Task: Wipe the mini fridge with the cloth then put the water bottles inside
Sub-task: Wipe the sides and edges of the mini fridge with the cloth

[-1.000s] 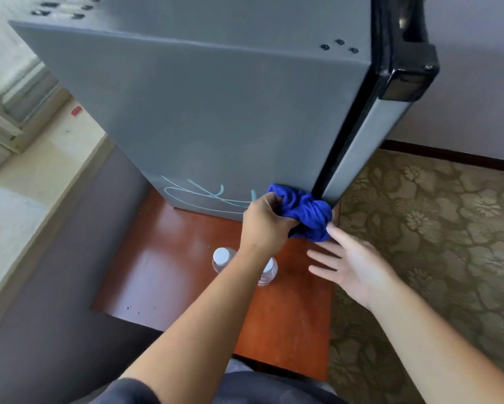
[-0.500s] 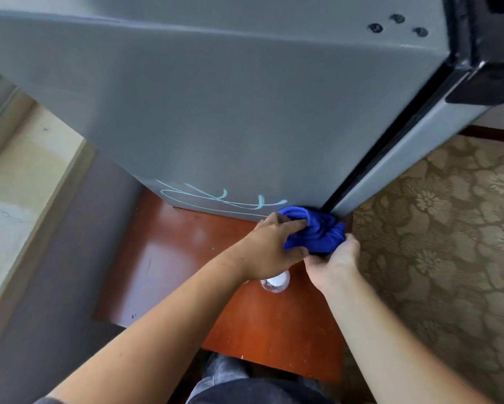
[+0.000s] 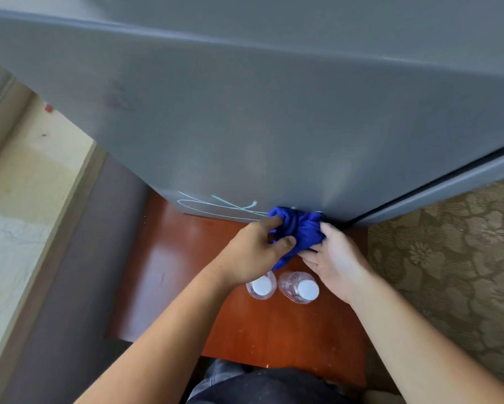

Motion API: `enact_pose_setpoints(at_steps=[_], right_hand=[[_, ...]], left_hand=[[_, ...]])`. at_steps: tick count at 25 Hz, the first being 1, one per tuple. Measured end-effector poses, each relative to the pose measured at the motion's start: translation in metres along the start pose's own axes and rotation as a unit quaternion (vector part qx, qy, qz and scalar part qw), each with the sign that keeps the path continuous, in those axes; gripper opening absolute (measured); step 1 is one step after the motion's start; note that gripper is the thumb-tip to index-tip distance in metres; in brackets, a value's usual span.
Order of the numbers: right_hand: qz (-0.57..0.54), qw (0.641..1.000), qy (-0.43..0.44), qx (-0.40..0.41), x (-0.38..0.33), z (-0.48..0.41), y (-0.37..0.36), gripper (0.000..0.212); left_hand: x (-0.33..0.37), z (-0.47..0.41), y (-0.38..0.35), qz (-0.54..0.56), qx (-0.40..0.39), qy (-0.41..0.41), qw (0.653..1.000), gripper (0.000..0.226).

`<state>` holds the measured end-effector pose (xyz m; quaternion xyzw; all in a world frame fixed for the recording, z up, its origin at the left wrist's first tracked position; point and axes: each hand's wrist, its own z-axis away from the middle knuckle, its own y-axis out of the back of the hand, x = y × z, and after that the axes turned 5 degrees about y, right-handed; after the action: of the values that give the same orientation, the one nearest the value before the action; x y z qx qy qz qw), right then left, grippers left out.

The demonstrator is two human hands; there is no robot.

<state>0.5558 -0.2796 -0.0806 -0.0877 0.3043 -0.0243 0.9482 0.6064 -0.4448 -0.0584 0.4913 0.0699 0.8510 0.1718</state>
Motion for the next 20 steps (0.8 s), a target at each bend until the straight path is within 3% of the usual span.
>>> enact_pose_setpoints(at_steps=[4,10,13,17,20], right_hand=[[0.042,0.996,0.061,-0.042,0.000,0.016,-0.036,0.042],[0.111,0.985,0.080,-0.105,0.012,0.031,-0.150,0.031],[0.131,0.980,0.091,-0.119,0.031,0.025,-0.212,0.029],[0.141,0.976,0.125,-0.113,0.050,0.012,-0.224,0.064],[0.082,0.984,0.122,-0.099,0.037,0.026,-0.194,0.044]], left_hand=[[-0.015,0.026,0.030,0.099,0.039,-0.033,0.994,0.028],[-0.053,0.066,0.093,0.233,0.196,-0.046,0.951,0.031],[-0.073,0.072,0.126,0.237,0.254,-0.037,0.937,0.034],[-0.081,0.073,0.135,0.202,0.302,0.001,0.932,0.029],[-0.060,0.074,0.111,0.196,0.314,-0.019,0.929,0.018]])
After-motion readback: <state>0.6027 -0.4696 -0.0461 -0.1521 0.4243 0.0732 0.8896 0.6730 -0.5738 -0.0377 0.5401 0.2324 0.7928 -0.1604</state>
